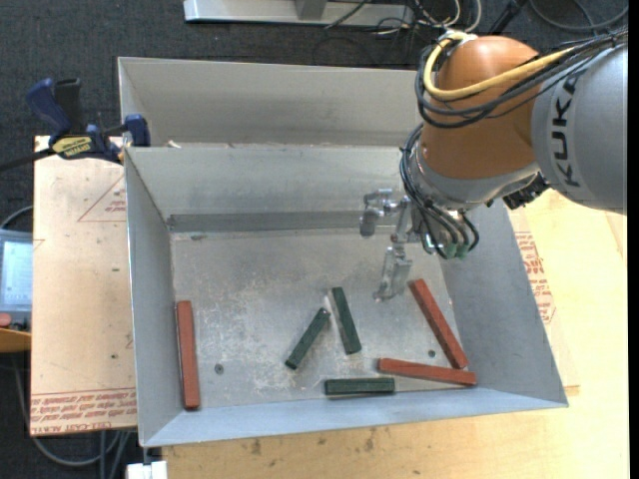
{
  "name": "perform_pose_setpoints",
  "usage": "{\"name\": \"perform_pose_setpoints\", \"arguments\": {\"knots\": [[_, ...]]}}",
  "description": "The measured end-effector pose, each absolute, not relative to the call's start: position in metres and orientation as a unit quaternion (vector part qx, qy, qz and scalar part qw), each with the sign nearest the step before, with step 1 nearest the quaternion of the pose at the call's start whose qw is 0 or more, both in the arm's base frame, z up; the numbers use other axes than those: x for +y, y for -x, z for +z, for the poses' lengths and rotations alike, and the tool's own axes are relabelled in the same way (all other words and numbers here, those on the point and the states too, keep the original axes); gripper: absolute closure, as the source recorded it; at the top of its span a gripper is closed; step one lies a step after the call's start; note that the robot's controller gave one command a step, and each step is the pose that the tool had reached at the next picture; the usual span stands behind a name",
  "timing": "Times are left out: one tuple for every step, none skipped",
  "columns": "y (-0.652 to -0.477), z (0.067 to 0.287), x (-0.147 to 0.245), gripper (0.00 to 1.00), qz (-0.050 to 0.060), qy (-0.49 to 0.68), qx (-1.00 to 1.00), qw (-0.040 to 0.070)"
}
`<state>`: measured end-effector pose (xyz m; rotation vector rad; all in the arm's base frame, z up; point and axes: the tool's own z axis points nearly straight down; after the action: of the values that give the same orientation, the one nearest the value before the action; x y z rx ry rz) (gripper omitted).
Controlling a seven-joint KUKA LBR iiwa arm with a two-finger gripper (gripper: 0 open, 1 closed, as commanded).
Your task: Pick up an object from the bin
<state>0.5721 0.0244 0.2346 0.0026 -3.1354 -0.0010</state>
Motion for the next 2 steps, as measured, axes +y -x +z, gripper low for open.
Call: {"name": "perform_pose_setpoints", "arguments": {"knots": [[-0.532, 0.068, 0.078, 0.0, -0.001, -0.233, -0.972, 0.002], [-0.533, 0.102, 0.06, 0.0, 0.0, -0.231, -0.973, -0.002]]}}
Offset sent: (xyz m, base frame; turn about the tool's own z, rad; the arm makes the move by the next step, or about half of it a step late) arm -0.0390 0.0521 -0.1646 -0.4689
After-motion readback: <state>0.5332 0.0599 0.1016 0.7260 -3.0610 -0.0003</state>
